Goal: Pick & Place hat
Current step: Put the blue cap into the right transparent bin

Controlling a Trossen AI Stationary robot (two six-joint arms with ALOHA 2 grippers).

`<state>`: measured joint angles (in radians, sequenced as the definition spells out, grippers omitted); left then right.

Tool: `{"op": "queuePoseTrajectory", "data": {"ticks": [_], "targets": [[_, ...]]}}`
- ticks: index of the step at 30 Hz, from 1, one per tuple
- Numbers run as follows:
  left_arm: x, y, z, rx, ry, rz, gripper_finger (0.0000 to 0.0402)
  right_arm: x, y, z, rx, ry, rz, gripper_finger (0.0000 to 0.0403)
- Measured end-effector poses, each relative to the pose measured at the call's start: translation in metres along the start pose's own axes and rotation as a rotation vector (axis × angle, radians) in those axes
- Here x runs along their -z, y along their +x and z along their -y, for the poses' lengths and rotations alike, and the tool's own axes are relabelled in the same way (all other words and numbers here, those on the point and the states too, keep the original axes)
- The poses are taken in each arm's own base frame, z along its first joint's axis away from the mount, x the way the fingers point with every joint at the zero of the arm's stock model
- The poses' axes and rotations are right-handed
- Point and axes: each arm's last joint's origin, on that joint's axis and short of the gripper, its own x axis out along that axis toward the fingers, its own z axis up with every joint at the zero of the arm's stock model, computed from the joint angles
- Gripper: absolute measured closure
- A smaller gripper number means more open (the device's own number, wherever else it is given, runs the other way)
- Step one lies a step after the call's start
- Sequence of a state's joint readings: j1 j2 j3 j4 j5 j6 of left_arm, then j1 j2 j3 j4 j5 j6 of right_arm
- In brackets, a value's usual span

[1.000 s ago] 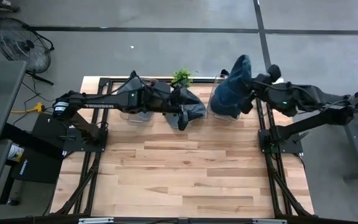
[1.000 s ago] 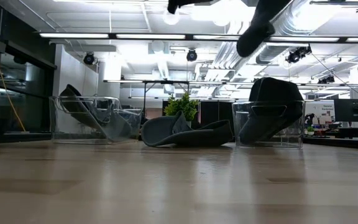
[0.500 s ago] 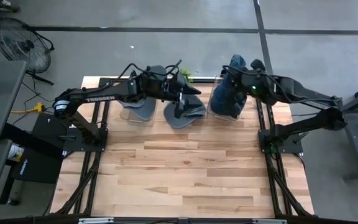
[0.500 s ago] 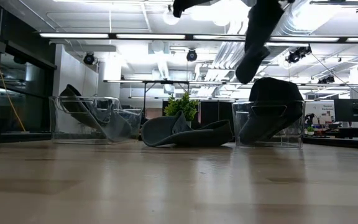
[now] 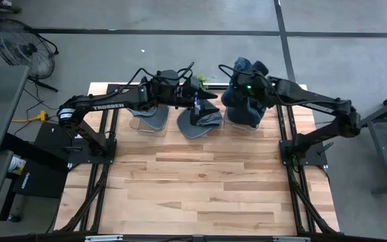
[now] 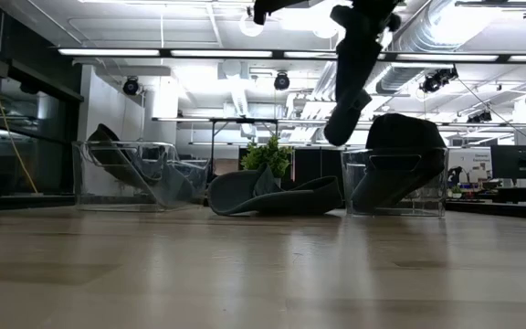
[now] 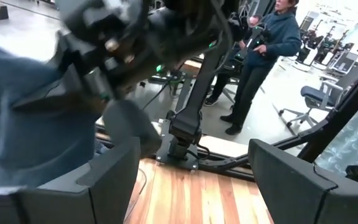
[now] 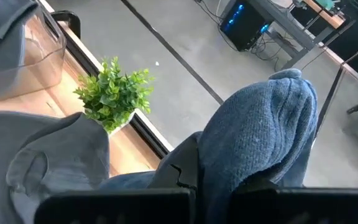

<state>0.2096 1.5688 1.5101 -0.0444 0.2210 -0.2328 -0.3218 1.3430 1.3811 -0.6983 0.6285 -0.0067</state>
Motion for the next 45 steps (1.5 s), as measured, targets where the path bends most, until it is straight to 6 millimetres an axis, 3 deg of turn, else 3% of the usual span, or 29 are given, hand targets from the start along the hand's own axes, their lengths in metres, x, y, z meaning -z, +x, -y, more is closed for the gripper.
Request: {"op": "queuePoseTrajectory", "data": {"ticks": [8,30,45], "targets": [[0.0,0.0,0.0,-0.001,-0.001,-0.003,0.0106,0.008,0.023,-0.011,0.068,-0.018,-0.1,0.0403],[0.001,0.0,0.001,0.035,-0.011,-0.019,0.0106,0.042,0.022,0.001,0.196,-0.013,-0.366,0.0403],[0.001,0.0,0.001,0.056,-0.003,-0.023,0.0106,0.032,0.031,-0.001,0.101,0.106,-0.294,0.0403]]}}
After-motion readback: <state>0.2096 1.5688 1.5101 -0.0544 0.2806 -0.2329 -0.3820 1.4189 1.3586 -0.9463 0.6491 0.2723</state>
